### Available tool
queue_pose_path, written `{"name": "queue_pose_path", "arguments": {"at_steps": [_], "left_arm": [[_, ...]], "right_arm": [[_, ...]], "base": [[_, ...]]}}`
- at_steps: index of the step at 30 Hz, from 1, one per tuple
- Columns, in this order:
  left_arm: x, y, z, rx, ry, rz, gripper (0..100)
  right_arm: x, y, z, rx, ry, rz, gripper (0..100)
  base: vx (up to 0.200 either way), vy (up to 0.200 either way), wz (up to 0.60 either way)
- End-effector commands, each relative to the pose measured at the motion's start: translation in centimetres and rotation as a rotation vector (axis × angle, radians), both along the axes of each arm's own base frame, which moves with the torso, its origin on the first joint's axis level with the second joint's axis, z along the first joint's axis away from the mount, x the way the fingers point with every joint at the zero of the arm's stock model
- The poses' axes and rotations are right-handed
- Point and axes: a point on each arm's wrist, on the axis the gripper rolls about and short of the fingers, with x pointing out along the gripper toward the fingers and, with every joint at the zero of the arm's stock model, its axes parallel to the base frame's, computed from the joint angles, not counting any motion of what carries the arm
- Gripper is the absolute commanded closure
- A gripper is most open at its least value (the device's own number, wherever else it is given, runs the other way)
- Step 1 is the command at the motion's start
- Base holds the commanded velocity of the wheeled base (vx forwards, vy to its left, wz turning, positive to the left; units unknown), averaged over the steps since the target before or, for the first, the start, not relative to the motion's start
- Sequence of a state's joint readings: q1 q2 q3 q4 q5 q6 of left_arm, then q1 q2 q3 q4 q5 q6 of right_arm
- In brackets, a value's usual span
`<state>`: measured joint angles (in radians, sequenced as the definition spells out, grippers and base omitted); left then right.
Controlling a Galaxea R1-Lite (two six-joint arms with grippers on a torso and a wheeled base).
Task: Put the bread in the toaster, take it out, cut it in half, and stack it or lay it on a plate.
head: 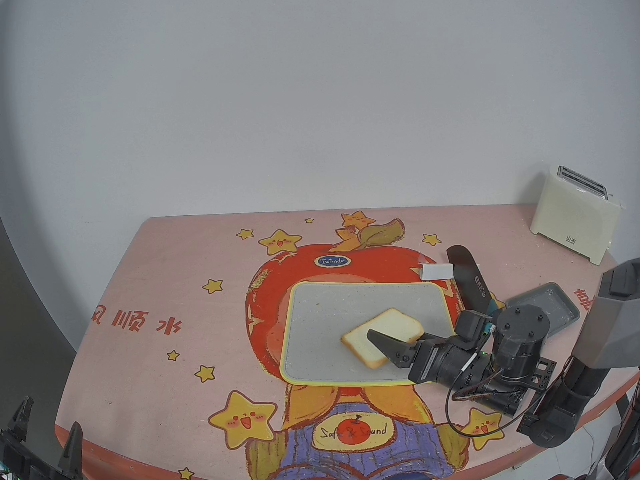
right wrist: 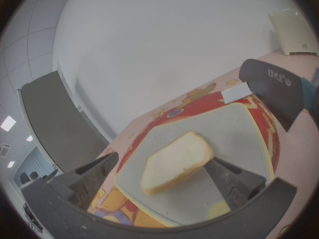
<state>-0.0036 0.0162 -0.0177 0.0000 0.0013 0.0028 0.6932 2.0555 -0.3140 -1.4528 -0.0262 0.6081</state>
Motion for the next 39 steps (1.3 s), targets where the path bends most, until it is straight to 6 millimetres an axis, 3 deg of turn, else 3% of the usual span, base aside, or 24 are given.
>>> {"name": "queue_pose_path", "arguments": {"at_steps": [1,11,39], "left_arm": [[0.0,0.0,-0.5,-0.001,0.006,-0.001,0],[0.0,0.0,-0.5,0.000,0.006,-0.001,0],[0.0,0.0,-0.5,-0.001,0.006,0.001,0]], "right_arm": [[-0.2,-0.3,0.9,0.005,0.002,-0.006,0],[0.6,0.0,2.0,0.057,-0.001,-0.026,0],[0.6,-0.5,2.0,0.027,0.038,-0.070,0]], "base": [[0.000,0.000,0.00],[0.000,0.000,0.00],[0.000,0.000,0.00]]}}
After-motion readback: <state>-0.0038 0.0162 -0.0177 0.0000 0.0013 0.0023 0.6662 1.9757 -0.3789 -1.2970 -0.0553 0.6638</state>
